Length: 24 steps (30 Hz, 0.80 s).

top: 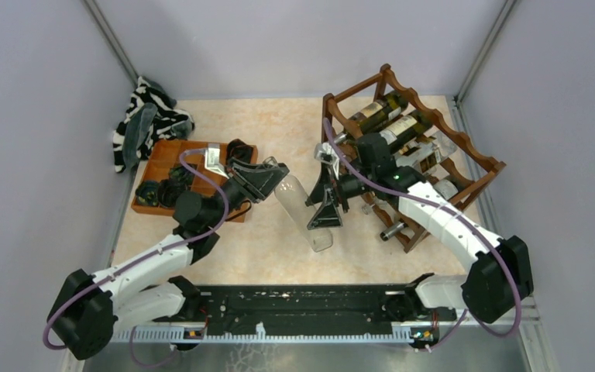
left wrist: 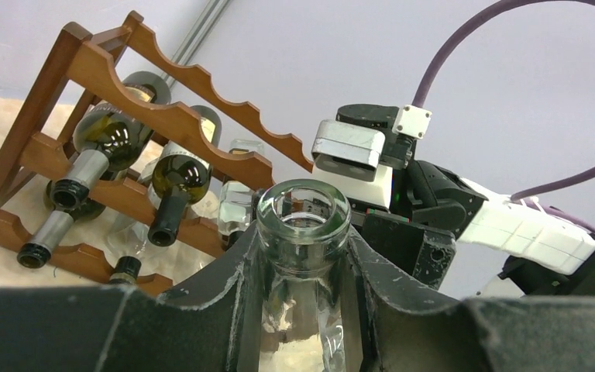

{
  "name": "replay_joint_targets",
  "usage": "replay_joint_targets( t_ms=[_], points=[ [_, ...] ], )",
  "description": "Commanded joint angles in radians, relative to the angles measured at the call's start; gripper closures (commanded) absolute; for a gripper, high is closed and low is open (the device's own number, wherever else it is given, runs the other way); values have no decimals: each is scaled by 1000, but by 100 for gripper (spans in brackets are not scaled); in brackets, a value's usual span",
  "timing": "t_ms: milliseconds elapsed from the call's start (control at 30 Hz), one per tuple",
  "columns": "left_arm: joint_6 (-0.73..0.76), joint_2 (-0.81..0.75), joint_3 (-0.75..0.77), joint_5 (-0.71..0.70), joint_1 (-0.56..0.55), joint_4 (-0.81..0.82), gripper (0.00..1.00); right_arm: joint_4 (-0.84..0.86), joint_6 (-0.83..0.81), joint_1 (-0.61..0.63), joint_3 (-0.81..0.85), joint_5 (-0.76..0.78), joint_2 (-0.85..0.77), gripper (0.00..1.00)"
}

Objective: Put the wine bottle on the wine rack
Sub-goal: Pick up the wine bottle from the center of the board.

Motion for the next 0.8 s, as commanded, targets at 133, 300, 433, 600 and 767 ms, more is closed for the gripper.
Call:
replay_joint_targets(
  t_ms=[133,300,433,600,767],
  points=[
    [14,37,45,-124,-51,131,100,201,142,41,-62,-44,13,2],
    [15,62,66,-138,-64,160,100,281,210,43,-101,-62,18,2],
    [9,73,68,-154,-70,189,100,304,216,44,-117,-67,19,2],
    [-9,81,64,-166,-72,219,100,328,223,51,-136,-73,22,6],
    [-20,75,58,-188,-73,225,100,320,207,53,-136,-66,21,16]
  ],
)
